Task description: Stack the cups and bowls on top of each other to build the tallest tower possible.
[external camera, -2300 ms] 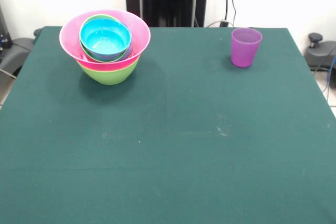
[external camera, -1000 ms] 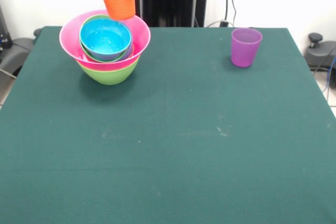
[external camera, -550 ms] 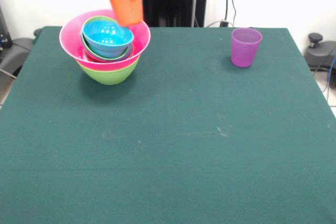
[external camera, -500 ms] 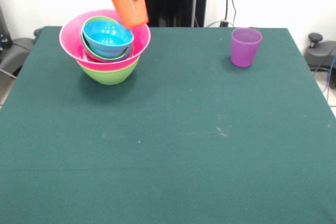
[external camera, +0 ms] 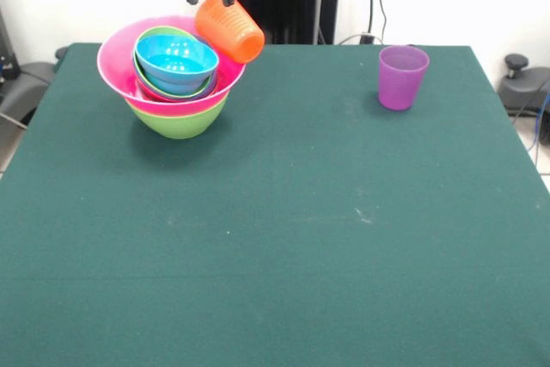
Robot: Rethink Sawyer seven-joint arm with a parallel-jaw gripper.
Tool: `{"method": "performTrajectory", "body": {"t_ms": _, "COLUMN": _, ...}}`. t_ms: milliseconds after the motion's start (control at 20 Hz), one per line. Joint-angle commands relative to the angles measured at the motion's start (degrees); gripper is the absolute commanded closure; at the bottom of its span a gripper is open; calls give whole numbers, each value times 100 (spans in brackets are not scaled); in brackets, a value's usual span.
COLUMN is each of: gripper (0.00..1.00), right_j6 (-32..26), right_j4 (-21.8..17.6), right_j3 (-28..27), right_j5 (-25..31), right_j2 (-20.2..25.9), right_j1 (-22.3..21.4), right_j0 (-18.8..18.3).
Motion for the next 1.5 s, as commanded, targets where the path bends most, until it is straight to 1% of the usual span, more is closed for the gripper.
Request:
{"method": "performTrajectory", "body": {"t_ms": 50, "gripper": 0, "right_j6": 3, "right_j4": -260, "right_j3": -205, "right_j5": 180, "right_j2": 176, "right_j1": 182, "right_j0": 130}}
{"method": "performTrajectory", "body": {"t_ms": 200, "gripper": 0, "right_j6": -123, "right_j4": -199, "right_j3": -395, "right_j5": 427, "right_j2": 241, "right_j1": 159, "right_j0": 147}}
{"method": "performTrajectory", "body": {"t_ms": 250, "gripper": 0, "right_j6": -145, "right_j4": -167, "right_j3": -490, "right_j5": 531, "right_j2": 243, "right_j1": 88, "right_j0": 222}}
{"method": "performTrajectory", "body": {"t_ms": 350, "gripper": 0, "right_j6": -231, "right_j4": 17, "right_j3": -688, "right_j5": 776, "right_j2": 441, "right_j1": -46, "right_j0": 299}}
{"method": "performTrajectory", "body": {"t_ms": 500, "gripper": 0, "right_j6": -516, "right_j4": 312, "right_j3": -1093, "right_j5": 1402, "right_j2": 803, "right_j1": -329, "right_j0": 405}}
{"method": "performTrajectory", "body": {"t_ms": 600, "gripper": 0, "right_j6": -618, "right_j4": 441, "right_j3": -1361, "right_j5": 1815, "right_j2": 926, "right_j1": -378, "right_j0": 475}}
{"method": "performTrajectory", "body": {"t_ms": 700, "gripper": 0, "right_j6": -635, "right_j4": 533, "right_j3": -1499, "right_j5": 2123, "right_j2": 980, "right_j1": -393, "right_j0": 505}}
{"method": "performTrajectory", "body": {"t_ms": 800, "gripper": 0, "right_j6": -571, "right_j4": 577, "right_j3": -1517, "right_j5": 2254, "right_j2": 972, "right_j1": -435, "right_j0": 538}}
{"method": "performTrajectory", "body": {"t_ms": 1000, "gripper": 0, "right_j6": -459, "right_j4": 611, "right_j3": -1446, "right_j5": 2260, "right_j2": 1004, "right_j1": -452, "right_j0": 500}}
{"method": "performTrajectory", "body": {"t_ms": 1350, "gripper": 0, "right_j6": -459, "right_j4": 495, "right_j3": -1541, "right_j5": 2186, "right_j2": 1054, "right_j1": -182, "right_j0": 414}}
{"method": "performTrajectory", "body": {"t_ms": 1500, "gripper": 0, "right_j6": -509, "right_j4": 442, "right_j3": -1677, "right_j5": 2215, "right_j2": 1068, "right_j1": -51, "right_j0": 398}}
